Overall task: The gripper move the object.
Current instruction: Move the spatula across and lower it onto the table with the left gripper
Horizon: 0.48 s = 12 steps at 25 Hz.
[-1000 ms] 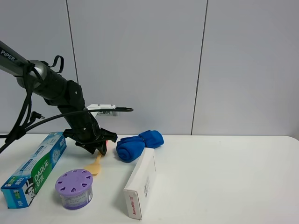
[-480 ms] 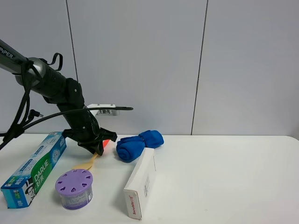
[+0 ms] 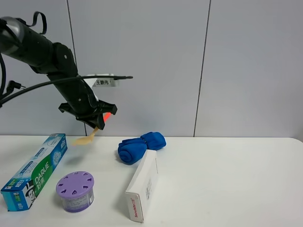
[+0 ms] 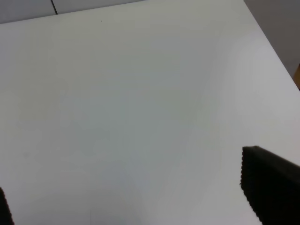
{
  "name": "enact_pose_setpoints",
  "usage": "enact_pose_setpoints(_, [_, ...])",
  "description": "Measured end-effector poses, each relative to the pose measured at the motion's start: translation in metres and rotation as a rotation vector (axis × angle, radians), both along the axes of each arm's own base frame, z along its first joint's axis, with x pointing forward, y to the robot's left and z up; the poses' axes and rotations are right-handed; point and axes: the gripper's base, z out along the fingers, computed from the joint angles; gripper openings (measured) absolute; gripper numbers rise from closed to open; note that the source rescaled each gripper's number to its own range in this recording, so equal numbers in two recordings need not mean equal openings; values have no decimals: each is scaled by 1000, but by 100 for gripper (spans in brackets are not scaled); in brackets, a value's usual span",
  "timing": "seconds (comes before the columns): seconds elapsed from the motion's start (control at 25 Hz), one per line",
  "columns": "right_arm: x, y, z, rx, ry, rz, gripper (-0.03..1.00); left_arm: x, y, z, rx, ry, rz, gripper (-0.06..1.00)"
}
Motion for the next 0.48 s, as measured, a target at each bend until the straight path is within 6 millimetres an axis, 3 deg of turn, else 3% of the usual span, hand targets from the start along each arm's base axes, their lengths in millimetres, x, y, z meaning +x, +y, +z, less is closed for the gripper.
enact_pose_setpoints(0.32, [0,0,0,0,0,0,100,-24,-7,57,-141,36,13,0])
enact_pose_setpoints(0.48, [0,0,0,0,0,0,100,-53,-32,98,-265,67,-40,0])
